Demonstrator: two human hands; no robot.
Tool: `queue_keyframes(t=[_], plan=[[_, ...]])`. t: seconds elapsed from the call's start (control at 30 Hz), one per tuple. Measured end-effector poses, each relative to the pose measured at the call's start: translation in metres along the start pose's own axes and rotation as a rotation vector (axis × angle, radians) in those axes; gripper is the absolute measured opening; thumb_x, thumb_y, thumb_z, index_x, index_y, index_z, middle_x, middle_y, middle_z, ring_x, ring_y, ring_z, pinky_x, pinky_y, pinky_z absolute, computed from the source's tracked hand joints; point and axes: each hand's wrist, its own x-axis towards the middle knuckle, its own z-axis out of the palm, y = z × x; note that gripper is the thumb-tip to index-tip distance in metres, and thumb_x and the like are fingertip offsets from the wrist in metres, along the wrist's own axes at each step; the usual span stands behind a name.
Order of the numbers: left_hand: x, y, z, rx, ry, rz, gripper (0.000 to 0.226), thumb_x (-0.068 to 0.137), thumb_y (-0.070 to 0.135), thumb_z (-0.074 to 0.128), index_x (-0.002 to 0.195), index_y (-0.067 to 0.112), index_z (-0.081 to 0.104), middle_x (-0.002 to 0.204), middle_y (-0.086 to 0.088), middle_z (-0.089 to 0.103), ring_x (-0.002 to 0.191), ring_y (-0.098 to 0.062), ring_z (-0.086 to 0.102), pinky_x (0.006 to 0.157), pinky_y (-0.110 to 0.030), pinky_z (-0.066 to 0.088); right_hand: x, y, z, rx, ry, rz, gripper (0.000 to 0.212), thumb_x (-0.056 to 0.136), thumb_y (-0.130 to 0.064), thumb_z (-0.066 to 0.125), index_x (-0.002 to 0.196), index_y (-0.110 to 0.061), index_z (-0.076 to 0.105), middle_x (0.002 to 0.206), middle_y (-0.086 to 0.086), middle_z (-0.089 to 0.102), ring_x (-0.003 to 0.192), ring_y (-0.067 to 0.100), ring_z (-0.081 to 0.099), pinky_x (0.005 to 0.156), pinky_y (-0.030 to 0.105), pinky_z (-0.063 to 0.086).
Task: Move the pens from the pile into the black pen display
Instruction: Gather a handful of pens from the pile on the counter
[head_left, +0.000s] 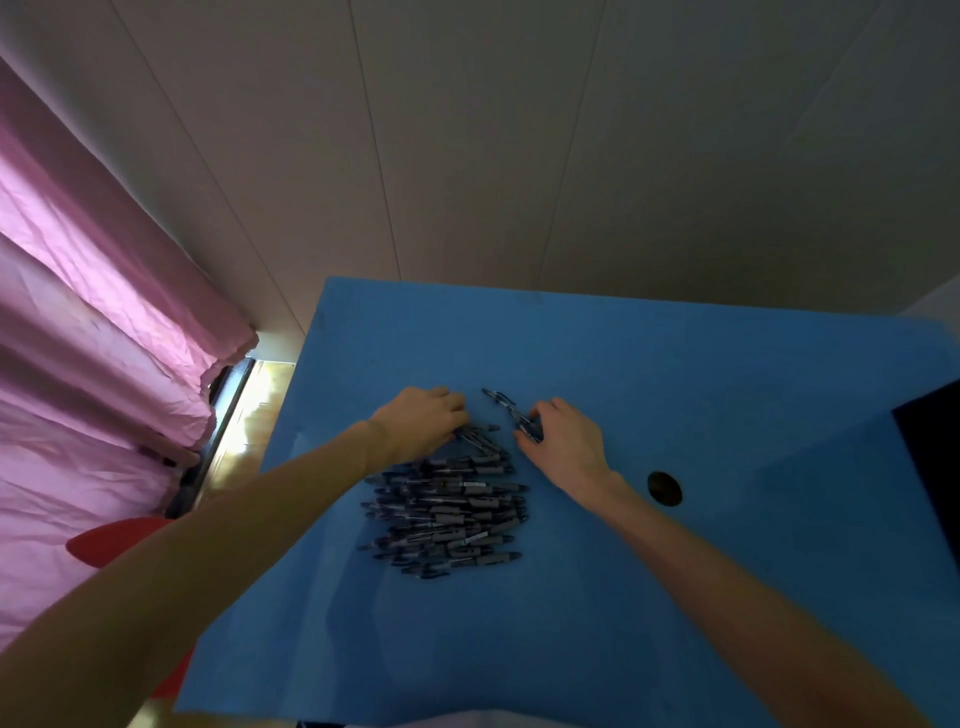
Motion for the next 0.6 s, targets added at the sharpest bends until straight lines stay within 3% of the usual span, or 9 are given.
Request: queue_keyframes(t=[0.1, 0.23, 0.37, 0.53, 0.6], plan=[[-0.003, -0.010, 0.001, 0.121, -0.051, -0.020, 0.042, 0.100, 0.006, 0.055, 0.140, 0.014, 0.046, 0.137, -0.005, 0.047, 0.107, -0.025, 0.050, 0.066, -0.035, 0.048, 0.001, 0.006, -0.004, -0.008, -0.009, 0.021, 0.035, 0.097, -0.052, 0.058, 0.109, -0.019, 0.060, 0.102, -0.003, 0.060, 0.086, 0.015, 0.058, 0.067, 0.032, 0.052], [-0.007, -0.021, 0.006, 0.146, -0.056, -0.119, 0.053, 0.101, 0.007, 0.051, 0.151, 0.013, 0.036, 0.144, -0.005, 0.042, 0.114, -0.025, 0.048, 0.069, -0.032, 0.048, 0.001, 0.008, -0.006, -0.009, -0.030, 0.021, 0.034, 0.098, -0.051, 0.057, 0.111, -0.019, 0.058, 0.103, -0.003, 0.059, 0.084, 0.014, 0.057, 0.064, 0.029, 0.047], [-0.004, -0.019, 0.013, 0.125, -0.036, -0.142, 0.058, 0.101, 0.007, 0.050, 0.155, 0.015, 0.031, 0.149, -0.004, 0.038, 0.119, -0.026, 0.046, 0.068, -0.032, 0.048, 0.005, 0.008, -0.006, -0.001, -0.046, 0.016, 0.033, 0.097, -0.050, 0.058, 0.110, -0.020, 0.057, 0.101, -0.004, 0.059, 0.082, 0.014, 0.058, 0.065, 0.031, 0.051], [0.001, -0.017, 0.007, 0.069, 0.001, -0.085, 0.041, 0.106, 0.035, 0.041, 0.143, 0.018, 0.045, 0.136, -0.003, 0.048, 0.111, -0.023, 0.051, 0.069, -0.035, 0.050, 0.010, 0.006, -0.008, -0.003, -0.063, 0.011, 0.032, 0.096, -0.050, 0.059, 0.108, -0.021, 0.056, 0.098, -0.005, 0.059, 0.079, 0.013, 0.058, 0.063, 0.031, 0.050], [0.002, -0.011, 0.006, 0.039, -0.002, -0.088, 0.047, 0.104, 0.053, 0.041, 0.133, 0.018, 0.051, 0.126, -0.002, 0.051, 0.105, -0.022, 0.053, 0.067, -0.034, 0.046, 0.011, 0.006, -0.007, 0.000, -0.064, 0.007, 0.032, 0.096, -0.051, 0.059, 0.108, -0.021, 0.056, 0.099, -0.005, 0.059, 0.079, 0.013, 0.059, 0.063, 0.031, 0.050]])
